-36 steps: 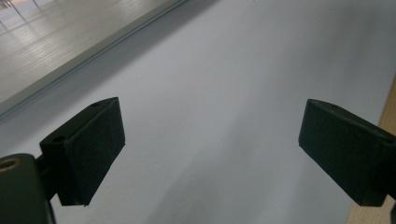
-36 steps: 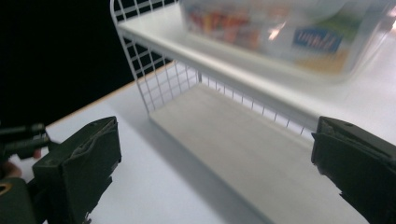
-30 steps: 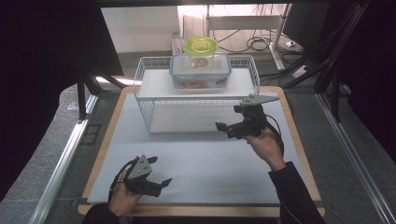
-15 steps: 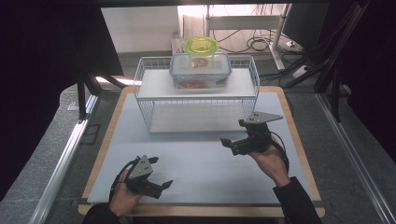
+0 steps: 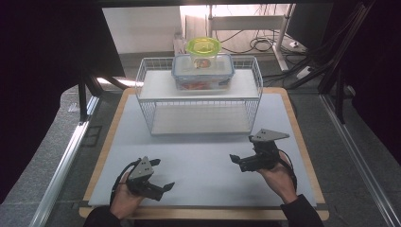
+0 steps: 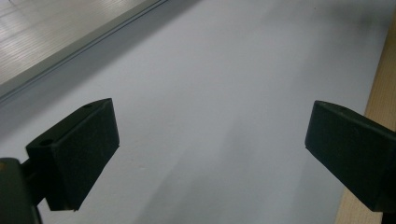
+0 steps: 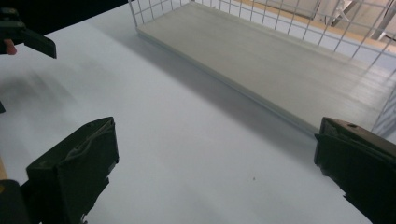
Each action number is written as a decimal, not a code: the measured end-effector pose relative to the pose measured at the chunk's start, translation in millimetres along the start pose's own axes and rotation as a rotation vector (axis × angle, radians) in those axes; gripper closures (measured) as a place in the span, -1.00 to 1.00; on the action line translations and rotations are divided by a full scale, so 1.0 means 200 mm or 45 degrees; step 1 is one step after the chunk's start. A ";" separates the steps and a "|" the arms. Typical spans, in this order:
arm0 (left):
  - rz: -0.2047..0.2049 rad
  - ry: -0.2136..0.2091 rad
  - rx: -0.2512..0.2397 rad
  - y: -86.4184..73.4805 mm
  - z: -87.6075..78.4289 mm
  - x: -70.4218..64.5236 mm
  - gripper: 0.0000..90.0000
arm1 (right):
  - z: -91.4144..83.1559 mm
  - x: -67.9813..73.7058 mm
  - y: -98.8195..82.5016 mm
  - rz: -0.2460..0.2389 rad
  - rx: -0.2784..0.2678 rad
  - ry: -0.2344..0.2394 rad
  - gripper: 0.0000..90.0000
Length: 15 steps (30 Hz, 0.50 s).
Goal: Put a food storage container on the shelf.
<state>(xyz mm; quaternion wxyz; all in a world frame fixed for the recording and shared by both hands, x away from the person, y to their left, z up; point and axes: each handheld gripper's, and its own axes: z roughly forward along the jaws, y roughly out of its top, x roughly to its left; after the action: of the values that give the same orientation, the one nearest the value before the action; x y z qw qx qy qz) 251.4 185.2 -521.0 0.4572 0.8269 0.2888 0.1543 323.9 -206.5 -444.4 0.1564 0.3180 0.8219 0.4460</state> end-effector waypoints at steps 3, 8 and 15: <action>-0.001 -0.009 0.001 0.00 0.00 0.00 -0.94 | -0.02 0.00 -0.04 0.015 -0.006 -0.008 -1.00; 0.008 -0.014 0.001 0.00 0.01 0.00 -0.94 | -0.04 0.00 -0.12 0.021 0.012 -0.034 -1.00; 0.004 -0.017 0.002 -0.01 0.01 0.01 -0.94 | -0.05 -0.02 -0.24 0.051 0.059 -0.054 -1.00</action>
<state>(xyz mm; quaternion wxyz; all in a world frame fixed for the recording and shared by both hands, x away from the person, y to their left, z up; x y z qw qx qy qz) 252.9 185.1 -523.2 0.4581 0.8288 0.2846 0.1492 301.9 -234.9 -479.0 0.1574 0.3474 0.8220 0.4230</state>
